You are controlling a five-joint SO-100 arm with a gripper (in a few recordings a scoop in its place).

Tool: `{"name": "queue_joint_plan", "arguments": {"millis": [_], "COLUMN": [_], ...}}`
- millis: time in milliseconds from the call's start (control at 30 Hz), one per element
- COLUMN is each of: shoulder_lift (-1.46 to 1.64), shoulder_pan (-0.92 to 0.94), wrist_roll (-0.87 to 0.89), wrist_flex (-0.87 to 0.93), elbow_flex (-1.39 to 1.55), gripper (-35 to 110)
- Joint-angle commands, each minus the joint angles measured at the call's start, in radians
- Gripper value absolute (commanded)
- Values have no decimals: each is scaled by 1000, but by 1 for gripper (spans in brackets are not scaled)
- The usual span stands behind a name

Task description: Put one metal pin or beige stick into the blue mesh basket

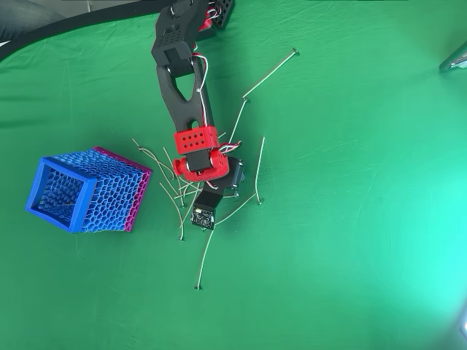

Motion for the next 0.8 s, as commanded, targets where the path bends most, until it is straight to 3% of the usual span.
{"name": "queue_joint_plan", "arguments": {"millis": [0, 767], "shoulder_lift": [5, -21], "shoulder_pan": [2, -8], "wrist_roll": [-6, 6], "wrist_flex": [5, 5], "elbow_flex": [-48, -58], "gripper": [16, 15]}}
